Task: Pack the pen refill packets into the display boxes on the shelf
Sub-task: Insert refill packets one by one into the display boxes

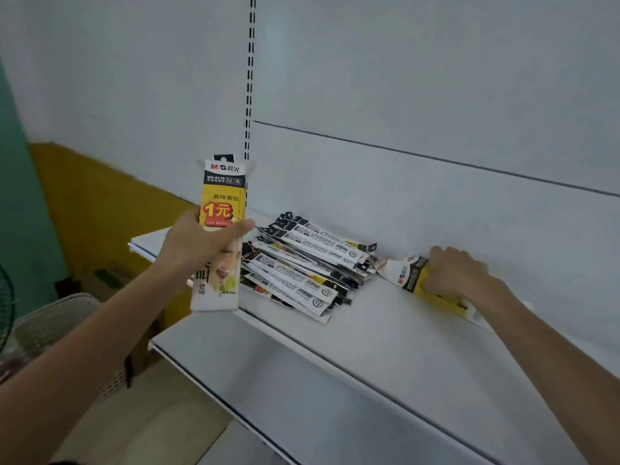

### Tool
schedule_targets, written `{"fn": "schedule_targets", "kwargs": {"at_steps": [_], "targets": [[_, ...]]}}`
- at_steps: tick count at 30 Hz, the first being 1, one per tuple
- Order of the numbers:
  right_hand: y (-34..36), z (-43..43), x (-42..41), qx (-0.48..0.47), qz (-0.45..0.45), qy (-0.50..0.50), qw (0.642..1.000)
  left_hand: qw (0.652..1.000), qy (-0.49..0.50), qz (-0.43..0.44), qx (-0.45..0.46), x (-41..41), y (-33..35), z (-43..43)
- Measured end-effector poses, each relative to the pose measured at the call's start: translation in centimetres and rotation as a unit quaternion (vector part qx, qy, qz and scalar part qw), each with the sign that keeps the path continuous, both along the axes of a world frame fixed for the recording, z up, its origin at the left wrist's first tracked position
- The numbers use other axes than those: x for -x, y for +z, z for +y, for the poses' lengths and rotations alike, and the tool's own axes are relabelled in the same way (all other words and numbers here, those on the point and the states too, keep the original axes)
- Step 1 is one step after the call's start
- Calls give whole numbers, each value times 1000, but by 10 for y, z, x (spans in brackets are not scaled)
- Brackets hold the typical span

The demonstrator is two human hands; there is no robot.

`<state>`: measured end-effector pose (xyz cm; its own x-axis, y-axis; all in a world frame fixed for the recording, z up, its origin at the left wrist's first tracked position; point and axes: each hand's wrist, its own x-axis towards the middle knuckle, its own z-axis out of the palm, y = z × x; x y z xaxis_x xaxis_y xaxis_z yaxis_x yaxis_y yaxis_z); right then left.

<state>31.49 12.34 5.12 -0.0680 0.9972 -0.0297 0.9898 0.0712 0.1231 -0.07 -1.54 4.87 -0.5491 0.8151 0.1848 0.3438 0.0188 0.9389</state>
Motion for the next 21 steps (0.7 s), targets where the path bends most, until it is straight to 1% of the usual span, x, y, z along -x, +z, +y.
{"fn": "schedule_targets", "kwargs": {"at_steps": [2, 4, 5, 6, 8, 9, 10, 11, 14, 16, 18, 21], "targets": [[1, 3, 7, -13, -29, -11, 999, 1000, -16, 8, -16, 12, 3, 17], [5, 3, 25, -32, -24, 15, 999, 999, -22, 7, -23, 27, 6, 32], [8, 3, 38, -51, 2, 43, 998, 999, -21, 0, -26, 36, 6, 39], [11, 2, 53, -71, 48, 77, 993, 999, -21, -12, -30, 45, 5, 46], [17, -2, 87, -78, 169, 156, 970, 998, -21, -42, -37, 62, 5, 58], [20, -6, 105, -50, 220, 191, 955, 997, -22, -55, -40, 70, 4, 64], [21, -9, 122, -9, 249, 218, 944, 997, -28, -65, -42, 78, 4, 71], [21, -13, 139, 34, 257, 238, 936, 996, -38, -74, -44, 84, 4, 77], [16, -19, 181, 125, 225, 243, 935, 993, -71, -82, -54, 105, 9, 96], [12, -15, 198, 141, 190, 230, 944, 991, -97, -71, -61, 116, 11, 108], [11, -11, 205, 124, 180, 207, 953, 987, -131, -60, -67, 121, 10, 116], [16, -13, 207, 35, 164, 180, 969, 978, -182, -52, -82, 123, 6, 125]]}}
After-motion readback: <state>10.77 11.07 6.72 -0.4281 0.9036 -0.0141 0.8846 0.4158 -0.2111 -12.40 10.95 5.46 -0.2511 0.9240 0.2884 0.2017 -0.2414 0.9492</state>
